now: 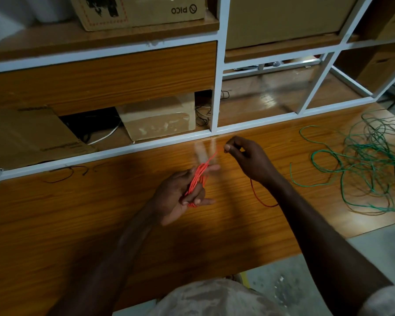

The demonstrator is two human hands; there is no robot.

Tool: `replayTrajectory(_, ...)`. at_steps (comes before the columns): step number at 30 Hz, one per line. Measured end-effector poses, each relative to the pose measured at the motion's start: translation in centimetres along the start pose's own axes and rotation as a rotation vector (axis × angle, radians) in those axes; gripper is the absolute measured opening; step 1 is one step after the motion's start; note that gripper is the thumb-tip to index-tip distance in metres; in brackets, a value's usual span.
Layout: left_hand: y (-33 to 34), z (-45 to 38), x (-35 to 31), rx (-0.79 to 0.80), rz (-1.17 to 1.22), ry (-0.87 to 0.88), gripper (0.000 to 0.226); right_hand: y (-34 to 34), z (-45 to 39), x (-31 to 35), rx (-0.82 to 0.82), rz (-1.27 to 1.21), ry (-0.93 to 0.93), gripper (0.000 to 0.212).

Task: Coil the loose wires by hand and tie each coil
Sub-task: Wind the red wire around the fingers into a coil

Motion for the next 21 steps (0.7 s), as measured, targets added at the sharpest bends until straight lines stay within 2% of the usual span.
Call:
replayTrajectory(2,0.3,0.4,-0.9,0.048,0.032,0.096,0.052,1.0,0.7,-1.1,0.025,0.019,0.014,0.017)
replayTrajectory(6,0.8,0.5,-1.3,0.101,0.132,0.153,0.053,3.1,2.3,-2.5,0.06,-0.008,0.037,0.015)
replayTrajectory(11,1.0,0.6,-2.9,0.077,0.297,0.234,0.054,5.6,4.4,-2.6,0.118,-0.025,0.022,0.016)
replayTrajectory(17,-1.0,-0.6,-4.9,-0.093,0.306,0.326,0.054,8.0,6.8,-1.0,0.235,0.07,-0.003,0.036)
replayTrajectory(21,-2.2,-1.4,-6.2,-0.269,0.144,0.375,0.056,9.3,8.3,0.6,0.344,0.095,-0.078,0.041)
Point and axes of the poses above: each hand's wrist, its own z-axis away from the middle knuckle, its own y-axis out of the palm, x = y × z, the point moved 5 cm from there along -z, towards the middle knuckle, and after that the axes turned 5 degrees about -z, right-handed, at the moved point
